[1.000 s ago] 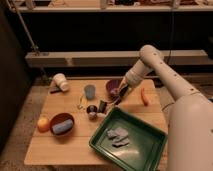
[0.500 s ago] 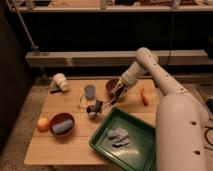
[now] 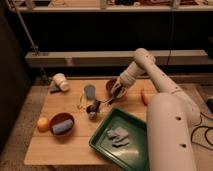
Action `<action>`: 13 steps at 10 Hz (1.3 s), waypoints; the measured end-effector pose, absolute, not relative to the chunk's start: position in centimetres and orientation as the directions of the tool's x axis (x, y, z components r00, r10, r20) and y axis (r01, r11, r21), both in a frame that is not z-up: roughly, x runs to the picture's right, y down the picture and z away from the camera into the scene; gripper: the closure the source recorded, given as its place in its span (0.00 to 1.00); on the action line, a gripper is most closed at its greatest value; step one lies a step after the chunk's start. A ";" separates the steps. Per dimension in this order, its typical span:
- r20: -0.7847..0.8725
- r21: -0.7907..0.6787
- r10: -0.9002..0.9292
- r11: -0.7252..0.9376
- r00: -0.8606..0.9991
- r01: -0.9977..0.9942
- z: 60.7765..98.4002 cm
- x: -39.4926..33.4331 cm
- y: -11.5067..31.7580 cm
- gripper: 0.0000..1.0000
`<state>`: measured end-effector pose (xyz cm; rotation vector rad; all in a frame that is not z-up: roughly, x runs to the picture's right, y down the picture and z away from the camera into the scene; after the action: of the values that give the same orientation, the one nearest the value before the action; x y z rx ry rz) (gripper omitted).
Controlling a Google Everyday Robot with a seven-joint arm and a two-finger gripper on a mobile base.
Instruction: Place brush in metal cup
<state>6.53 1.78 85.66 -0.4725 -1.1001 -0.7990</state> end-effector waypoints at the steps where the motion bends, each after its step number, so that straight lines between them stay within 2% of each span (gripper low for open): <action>1: 0.920 0.045 -0.326 0.636 0.216 0.770 85.7 6.0 1.7 1.00; 13: 0.959 0.040 -0.244 0.622 0.145 0.782 86.6 4.1 2.2 0.97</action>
<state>4.13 2.25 86.63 -0.5450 -1.2110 -0.7943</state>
